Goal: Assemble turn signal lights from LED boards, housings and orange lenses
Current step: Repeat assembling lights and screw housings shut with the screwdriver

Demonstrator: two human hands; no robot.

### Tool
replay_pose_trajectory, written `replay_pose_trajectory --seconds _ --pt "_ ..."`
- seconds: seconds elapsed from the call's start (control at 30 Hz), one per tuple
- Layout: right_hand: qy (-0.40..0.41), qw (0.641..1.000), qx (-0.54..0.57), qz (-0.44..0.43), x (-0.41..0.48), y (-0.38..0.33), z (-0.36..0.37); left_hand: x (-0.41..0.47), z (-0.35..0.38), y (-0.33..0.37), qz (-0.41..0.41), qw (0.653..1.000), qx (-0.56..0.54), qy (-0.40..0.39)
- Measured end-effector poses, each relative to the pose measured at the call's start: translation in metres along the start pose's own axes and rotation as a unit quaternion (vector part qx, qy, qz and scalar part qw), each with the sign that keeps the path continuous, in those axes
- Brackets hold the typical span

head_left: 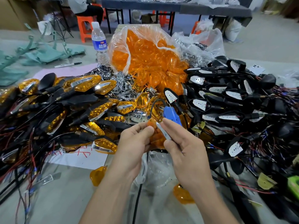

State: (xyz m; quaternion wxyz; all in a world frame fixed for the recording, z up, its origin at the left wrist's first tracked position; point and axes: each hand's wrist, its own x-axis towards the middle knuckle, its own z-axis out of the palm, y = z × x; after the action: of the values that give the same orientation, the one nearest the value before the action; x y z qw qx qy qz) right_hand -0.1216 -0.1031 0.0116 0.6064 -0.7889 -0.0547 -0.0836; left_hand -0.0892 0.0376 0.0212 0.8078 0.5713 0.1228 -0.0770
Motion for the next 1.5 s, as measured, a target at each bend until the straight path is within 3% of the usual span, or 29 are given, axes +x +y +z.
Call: replay_pose_trajectory --seconds 0.53,0.83,0.97,1.17,1.5 --pt "-0.020 0.996 -0.075 0.046 -0.002 -0.004 -0.002 -0.001 0.002 -0.003 0.022 0.990 0.100 0.097" --pt "-0.034 0.997 -0.049 0.053 -0.001 -0.005 -0.007 -0.009 0.004 -0.003 -0.017 0.990 0.013 0.141" --pt "-0.010 0.999 -0.029 0.026 -0.004 -0.006 -0.006 -0.015 0.016 -0.009 0.036 0.982 0.037 0.181" --pt "0.040 0.987 0.150 0.045 0.001 -0.007 -0.011 -0.016 0.031 -0.007 0.103 0.982 0.073 0.143" --pt "0.154 0.988 0.001 0.009 0.001 -0.016 -0.001 -0.014 0.031 -0.007 0.102 0.987 0.051 0.110"
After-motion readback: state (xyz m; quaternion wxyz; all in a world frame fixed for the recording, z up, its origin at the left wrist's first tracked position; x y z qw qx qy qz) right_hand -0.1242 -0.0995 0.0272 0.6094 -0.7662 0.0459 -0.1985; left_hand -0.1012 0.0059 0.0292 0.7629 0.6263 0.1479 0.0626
